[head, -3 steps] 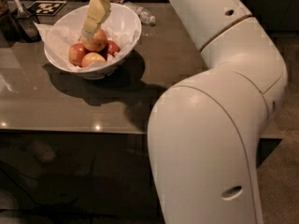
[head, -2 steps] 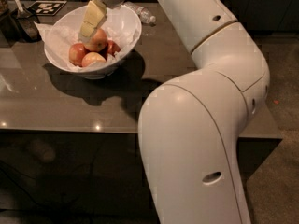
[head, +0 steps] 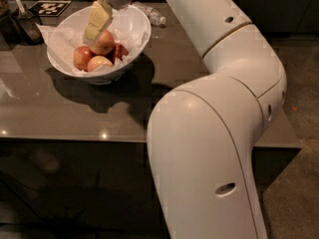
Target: Pick apple from white bowl
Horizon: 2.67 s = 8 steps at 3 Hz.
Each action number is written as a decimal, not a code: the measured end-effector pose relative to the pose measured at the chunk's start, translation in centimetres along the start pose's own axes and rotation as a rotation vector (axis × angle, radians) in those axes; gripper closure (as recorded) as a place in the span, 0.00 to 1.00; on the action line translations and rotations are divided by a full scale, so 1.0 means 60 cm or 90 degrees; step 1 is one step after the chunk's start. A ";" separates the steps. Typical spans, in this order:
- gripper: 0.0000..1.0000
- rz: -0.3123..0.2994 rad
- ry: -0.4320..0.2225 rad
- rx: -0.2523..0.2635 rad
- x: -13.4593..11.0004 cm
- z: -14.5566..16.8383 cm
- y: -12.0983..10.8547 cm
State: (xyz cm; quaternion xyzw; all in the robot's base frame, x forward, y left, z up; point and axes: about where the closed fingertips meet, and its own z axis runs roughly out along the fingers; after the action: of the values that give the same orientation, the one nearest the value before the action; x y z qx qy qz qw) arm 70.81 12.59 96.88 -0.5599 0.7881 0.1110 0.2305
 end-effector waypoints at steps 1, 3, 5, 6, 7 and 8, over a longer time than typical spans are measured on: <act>0.00 0.026 -0.003 -0.026 0.000 0.035 -0.003; 0.00 0.062 -0.016 -0.074 -0.003 0.094 -0.006; 0.42 0.062 -0.020 -0.072 -0.008 0.099 -0.007; 0.66 0.062 -0.020 -0.072 -0.008 0.099 -0.007; 0.89 0.062 -0.020 -0.072 -0.008 0.099 -0.007; 1.00 0.033 -0.032 -0.064 -0.028 0.088 0.002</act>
Offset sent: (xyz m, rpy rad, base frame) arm 0.0205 0.0168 -0.0495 0.0605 0.1769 -0.0485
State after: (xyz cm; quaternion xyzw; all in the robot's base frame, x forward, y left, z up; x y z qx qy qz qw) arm 72.44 16.34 93.09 -0.5473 0.7897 0.1705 0.2186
